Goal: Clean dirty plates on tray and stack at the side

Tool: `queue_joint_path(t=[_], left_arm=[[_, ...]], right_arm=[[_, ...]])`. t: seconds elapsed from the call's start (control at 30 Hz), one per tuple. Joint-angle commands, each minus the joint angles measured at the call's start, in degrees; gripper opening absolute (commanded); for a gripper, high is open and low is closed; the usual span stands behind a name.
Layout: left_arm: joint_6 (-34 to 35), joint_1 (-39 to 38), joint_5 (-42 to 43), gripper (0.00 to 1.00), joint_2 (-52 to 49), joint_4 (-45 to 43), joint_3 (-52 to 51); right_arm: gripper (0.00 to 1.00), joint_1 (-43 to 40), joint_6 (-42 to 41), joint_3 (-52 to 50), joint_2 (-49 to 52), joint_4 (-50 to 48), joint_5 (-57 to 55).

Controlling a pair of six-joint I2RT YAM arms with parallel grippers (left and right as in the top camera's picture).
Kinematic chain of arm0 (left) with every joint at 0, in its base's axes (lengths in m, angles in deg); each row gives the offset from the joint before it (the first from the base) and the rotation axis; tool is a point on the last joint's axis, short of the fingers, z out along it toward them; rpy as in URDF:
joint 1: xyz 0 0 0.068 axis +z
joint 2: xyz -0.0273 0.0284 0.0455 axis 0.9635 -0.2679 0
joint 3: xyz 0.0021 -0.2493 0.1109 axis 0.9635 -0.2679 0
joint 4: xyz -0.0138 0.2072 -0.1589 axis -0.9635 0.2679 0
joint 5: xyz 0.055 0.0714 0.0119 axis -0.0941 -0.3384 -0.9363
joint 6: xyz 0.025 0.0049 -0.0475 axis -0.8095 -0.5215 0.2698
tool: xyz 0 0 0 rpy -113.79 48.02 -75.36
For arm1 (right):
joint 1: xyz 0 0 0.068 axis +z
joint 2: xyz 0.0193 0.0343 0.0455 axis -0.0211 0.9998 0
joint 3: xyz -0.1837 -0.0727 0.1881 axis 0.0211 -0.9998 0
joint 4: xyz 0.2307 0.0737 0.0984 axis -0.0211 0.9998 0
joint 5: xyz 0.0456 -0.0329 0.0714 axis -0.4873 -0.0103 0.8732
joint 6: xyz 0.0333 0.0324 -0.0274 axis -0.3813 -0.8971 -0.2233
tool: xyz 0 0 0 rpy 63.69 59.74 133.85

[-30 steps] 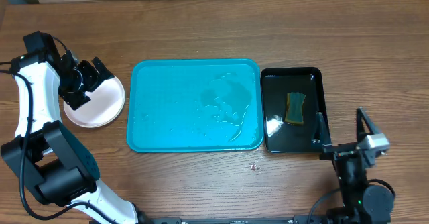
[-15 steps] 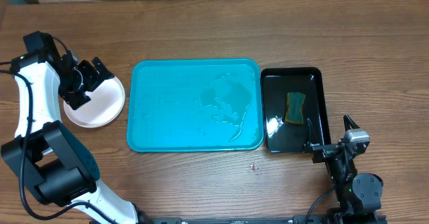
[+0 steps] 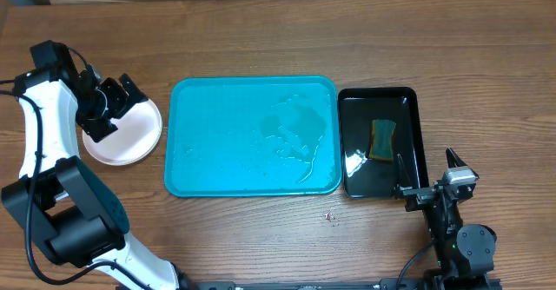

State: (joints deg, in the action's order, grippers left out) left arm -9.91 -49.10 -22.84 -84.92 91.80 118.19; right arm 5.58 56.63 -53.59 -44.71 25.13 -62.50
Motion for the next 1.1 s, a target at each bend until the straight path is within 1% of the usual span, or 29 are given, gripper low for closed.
queue_joint_path(t=[0.0, 0.53, 0.67, 0.83, 1.07], left_arm=[[-1.29, 0.09, 0.46, 1.00, -0.04, -0.04, -0.07], [-1.29, 0.09, 0.44, 1.00, -0.15, -0.04, -0.07], [-1.29, -0.90, 0.44, 1.00, 0.04, -0.04, -0.07], [-1.29, -6.08, 0.44, 1.00, 4.26, -0.02, -0.07], [-1.29, -16.72, 0.44, 1.00, 15.78, -0.02, -0.07]], right_arm=[[1.00, -0.11, 0.42, -0.61, -0.57, -0.33, 0.48], [1.00, -0.11, 0.42, -0.61, -0.57, -0.33, 0.48], [1.00, -0.11, 0.42, -0.61, -0.57, -0.33, 0.48], [1.00, -0.11, 0.42, -0.61, -0.57, -0.33, 0.48], [1.00, -0.11, 0.42, -0.61, -0.57, -0.33, 0.48]])
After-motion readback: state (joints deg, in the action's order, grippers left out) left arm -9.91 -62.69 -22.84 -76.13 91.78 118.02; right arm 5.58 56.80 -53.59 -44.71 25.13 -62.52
